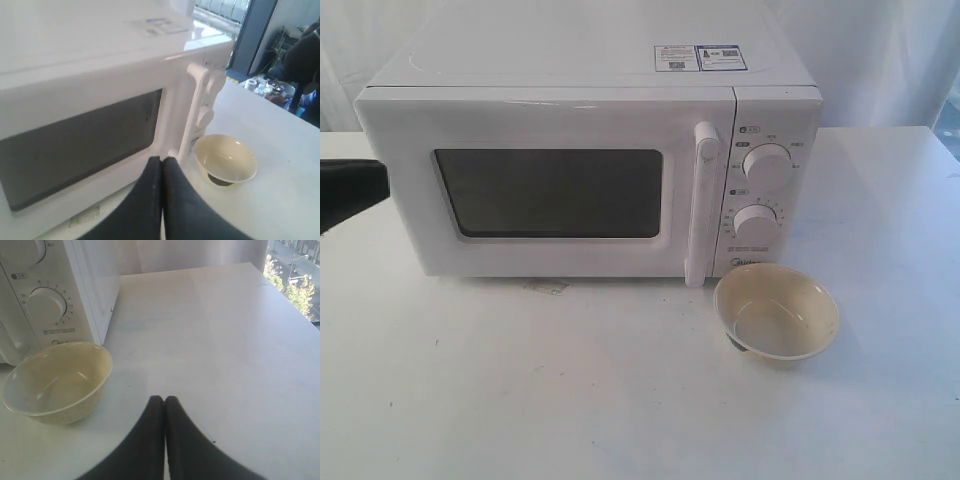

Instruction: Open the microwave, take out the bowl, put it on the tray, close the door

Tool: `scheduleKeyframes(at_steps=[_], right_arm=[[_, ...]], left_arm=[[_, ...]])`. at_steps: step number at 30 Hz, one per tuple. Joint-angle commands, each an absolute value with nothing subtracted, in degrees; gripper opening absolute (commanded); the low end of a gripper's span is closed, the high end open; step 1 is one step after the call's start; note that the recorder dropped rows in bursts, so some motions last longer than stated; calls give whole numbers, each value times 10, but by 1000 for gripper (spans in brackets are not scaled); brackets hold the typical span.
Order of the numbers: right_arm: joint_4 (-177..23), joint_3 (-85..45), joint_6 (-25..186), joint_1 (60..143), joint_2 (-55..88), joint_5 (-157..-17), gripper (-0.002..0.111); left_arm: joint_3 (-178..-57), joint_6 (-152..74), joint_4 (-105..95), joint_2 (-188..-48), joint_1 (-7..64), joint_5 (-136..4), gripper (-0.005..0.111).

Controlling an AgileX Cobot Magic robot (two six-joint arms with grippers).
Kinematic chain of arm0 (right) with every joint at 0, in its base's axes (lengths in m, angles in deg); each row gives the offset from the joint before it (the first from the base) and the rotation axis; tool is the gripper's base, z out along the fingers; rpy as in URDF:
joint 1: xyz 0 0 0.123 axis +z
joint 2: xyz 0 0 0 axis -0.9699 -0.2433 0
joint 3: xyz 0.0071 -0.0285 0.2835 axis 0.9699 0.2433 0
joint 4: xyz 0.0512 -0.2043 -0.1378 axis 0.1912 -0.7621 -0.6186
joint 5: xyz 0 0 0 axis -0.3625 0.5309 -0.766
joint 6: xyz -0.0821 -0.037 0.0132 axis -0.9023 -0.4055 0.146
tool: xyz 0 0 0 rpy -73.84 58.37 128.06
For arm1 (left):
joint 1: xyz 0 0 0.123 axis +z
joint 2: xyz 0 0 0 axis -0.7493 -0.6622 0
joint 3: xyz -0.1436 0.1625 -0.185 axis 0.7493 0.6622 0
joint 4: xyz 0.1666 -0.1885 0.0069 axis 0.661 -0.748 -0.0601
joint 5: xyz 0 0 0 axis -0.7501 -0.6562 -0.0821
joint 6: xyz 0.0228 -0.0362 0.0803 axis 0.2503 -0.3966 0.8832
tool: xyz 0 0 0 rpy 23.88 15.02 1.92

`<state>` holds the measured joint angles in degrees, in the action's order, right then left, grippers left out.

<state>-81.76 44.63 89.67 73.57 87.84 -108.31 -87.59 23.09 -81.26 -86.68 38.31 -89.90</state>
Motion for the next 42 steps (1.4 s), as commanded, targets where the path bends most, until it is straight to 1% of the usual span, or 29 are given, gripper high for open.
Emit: scheduleKeyframes(at_steps=[1,13,18,30,32,37,39,42], right_arm=[[-818,449,890,730,881,-1075,0],[-818,449,890,730,881,-1075,0],[-818,449,890,730,881,-1075,0],[-818,449,890,730,881,-1075,0],[-818,449,890,730,881,-1075,0],[-818,449,890,730,881,-1075,0],[-818,449,890,730,881,-1075,0],[-818,449,890,730,881,-1075,0]], left_arm=[[-845,228,-808,-769,379,-908,0],[-754,205,-762,-569,379,-899,0],[-721,198,-761,-516,379,-876,0],[-671,150,-763,-509,379,-829,0],[-663,150,-763,-491,379,-826,0],[-654,150,-763,-483,379,-761,0],[-654,147,-741,-483,379,-746,0],[-654,77,-622,-483,379,-747,0]])
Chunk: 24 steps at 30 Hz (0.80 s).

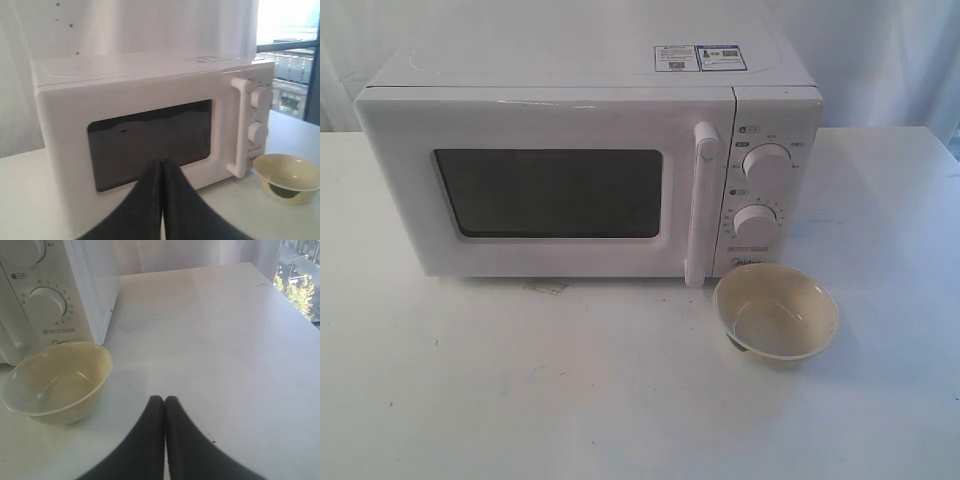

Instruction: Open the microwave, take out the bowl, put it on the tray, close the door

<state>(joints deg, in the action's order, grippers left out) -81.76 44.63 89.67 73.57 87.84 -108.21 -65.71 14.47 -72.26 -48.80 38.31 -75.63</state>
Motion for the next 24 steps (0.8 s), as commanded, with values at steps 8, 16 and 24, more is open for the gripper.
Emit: scheduleKeyframes(at_steps=[8,16,24], right_arm=[[-818,449,890,730,881,-1075,0],[-818,449,890,730,881,-1075,0],[-818,449,890,730,881,-1075,0]], left_arm=[[-627,-448,-117,-483,381,-752,0],[-567,-561,0,-483,381,-763,0],[-567,-567,0,-483,381,-796,0]])
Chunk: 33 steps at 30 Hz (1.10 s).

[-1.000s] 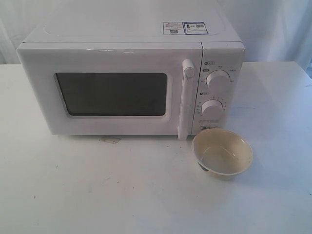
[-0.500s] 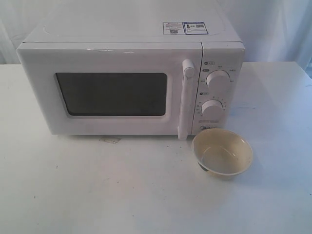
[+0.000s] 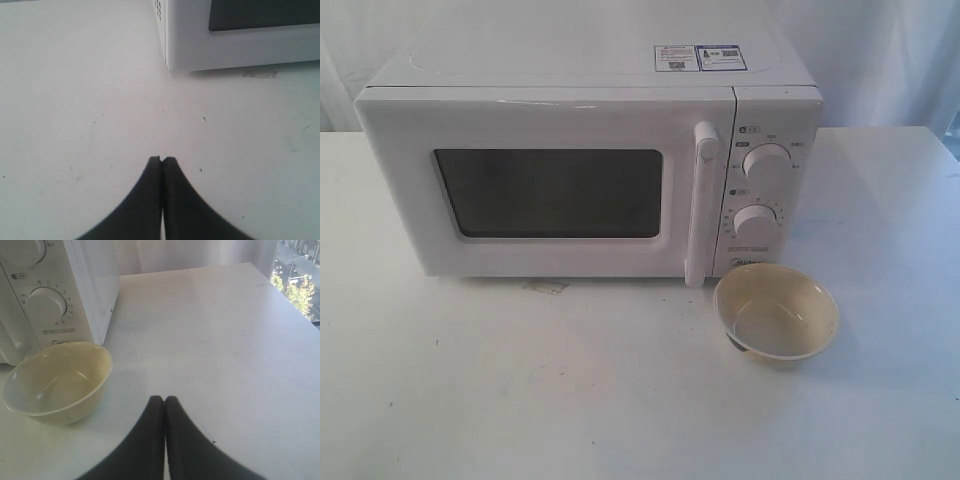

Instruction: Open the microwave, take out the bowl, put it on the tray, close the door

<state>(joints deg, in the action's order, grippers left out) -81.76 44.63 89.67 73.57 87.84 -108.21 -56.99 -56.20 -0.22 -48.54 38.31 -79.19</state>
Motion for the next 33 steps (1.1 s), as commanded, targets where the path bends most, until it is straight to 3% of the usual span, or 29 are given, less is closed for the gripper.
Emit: scheduleKeyframes(at_steps=[1,8,13,33], right_arm=[[-818,449,890,730,881,-1075,0],[-818,449,890,730,881,-1075,0],[-818,449,890,730,881,-1075,0],[-819,449,890,730,881,-1075,0]], left_arm=[[-567,-568,0,-483,381,-796,0],[-567,-564,0,-483,381,-796,0],[-567,-563,0,-483,439,-796,0],[-567,-569,0,-483,440,-794,0]])
